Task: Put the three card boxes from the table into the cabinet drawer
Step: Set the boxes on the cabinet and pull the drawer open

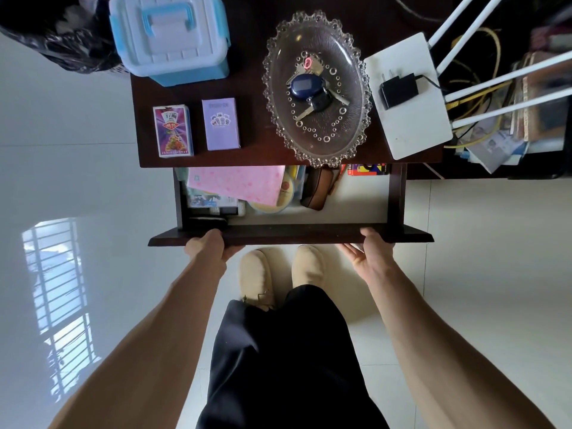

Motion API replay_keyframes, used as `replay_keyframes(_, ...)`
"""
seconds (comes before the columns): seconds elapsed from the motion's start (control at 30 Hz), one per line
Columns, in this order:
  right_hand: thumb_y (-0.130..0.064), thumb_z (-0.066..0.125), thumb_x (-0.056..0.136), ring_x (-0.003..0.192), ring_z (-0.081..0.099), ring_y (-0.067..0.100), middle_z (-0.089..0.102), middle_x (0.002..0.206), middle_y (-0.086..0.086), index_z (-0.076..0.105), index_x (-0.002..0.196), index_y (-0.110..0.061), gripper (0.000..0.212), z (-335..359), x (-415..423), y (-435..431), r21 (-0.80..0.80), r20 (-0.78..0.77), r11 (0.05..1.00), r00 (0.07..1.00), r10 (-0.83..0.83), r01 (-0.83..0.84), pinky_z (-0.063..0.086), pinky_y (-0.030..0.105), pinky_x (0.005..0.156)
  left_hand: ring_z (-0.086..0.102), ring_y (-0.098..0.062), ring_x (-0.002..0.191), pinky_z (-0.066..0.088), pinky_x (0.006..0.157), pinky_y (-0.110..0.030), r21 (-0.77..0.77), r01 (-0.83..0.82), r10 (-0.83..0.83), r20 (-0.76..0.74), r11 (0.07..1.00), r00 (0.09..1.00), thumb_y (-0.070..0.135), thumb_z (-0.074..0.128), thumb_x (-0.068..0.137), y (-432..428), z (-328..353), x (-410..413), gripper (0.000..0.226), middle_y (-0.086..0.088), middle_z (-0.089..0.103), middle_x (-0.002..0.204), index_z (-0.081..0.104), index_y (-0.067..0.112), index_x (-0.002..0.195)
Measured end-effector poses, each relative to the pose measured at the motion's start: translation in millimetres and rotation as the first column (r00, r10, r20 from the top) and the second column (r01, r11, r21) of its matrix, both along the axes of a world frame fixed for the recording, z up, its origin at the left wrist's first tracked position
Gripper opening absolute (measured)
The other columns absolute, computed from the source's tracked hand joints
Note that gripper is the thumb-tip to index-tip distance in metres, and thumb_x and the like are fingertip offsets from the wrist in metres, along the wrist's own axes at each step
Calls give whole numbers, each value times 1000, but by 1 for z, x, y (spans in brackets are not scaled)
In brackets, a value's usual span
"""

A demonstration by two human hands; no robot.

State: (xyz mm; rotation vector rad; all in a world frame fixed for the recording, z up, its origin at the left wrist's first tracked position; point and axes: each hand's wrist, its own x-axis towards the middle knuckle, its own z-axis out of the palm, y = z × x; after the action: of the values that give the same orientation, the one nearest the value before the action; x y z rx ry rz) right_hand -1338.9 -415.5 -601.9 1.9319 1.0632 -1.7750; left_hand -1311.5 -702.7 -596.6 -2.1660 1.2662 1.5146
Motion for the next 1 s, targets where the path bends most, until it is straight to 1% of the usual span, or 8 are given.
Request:
replay_keyframes(0.23,0,59,92,92,70,39,65,123,22,46,143,-25,59,1,23,4,11,24,1000,1000,-13,13,64,49,58,72,-44,59,61,59,-55,38,9,-10,21,999,1000,-4,54,80,4,-2,28,42,-30,70,95,47,-4,122)
replay_keyframes(0.37,1,59,93,90,71,38,66,119,22,44,145,-27,61,3,36,5,14,49,999,998,-39,38,64,51,57,73,-44,62,61,69,-54,56,3,-6,45,998,999,-3,53,82,7,0,40,43,-30,68,105,46,-5,125)
replay_keyframes(0.53,0,61,92,94,68,42,63,123,22,45,144,-25,60,4,56,9,1,86,998,995,-56,56,63,50,54,73,-45,63,60,55,-54,61,12,-18,86,998,996,-2,53,81,10,1,58,47,-33,66,106,42,-10,127)
replay_keyframes(0.67,-3,64,92,90,69,40,66,110,19,46,144,-27,60,0,69,14,-3,107,998,992,-66,67,64,53,57,72,-41,57,61,73,-55,68,11,-19,112,998,994,1,55,82,12,-1,72,48,-32,68,100,42,-12,126)
replay_keyframes(0.73,-3,65,91,88,69,39,67,107,19,48,142,-26,58,-2,71,15,2,116,998,991,-70,70,64,53,57,72,-39,55,61,76,-55,67,23,-31,116,997,993,2,57,82,13,-2,75,48,-32,67,103,43,-12,125)
replay_keyframes(0.9,-5,65,92,89,71,39,67,115,20,52,137,-21,49,-2,73,15,-6,131,999,990,-48,49,64,51,58,72,-41,59,62,51,-44,67,26,-32,93,997,995,1,57,85,13,1,75,43,-36,65,108,45,-18,121)
replay_keyframes(0.93,-8,65,94,88,73,38,69,115,21,53,136,-19,45,0,73,14,-17,132,999,991,-33,36,64,49,58,72,-42,66,62,51,-43,72,18,-24,84,997,996,2,58,87,14,3,76,39,-37,64,110,47,-18,119)
replay_keyframes(1.0,-19,66,96,79,78,33,72,109,20,58,127,-11,32,7,72,10,-23,182,998,982,56,-53,65,42,57,69,-42,78,63,61,-46,78,-4,-1,57,997,998,3,59,91,16,12,75,21,-31,63,108,54,-10,106)
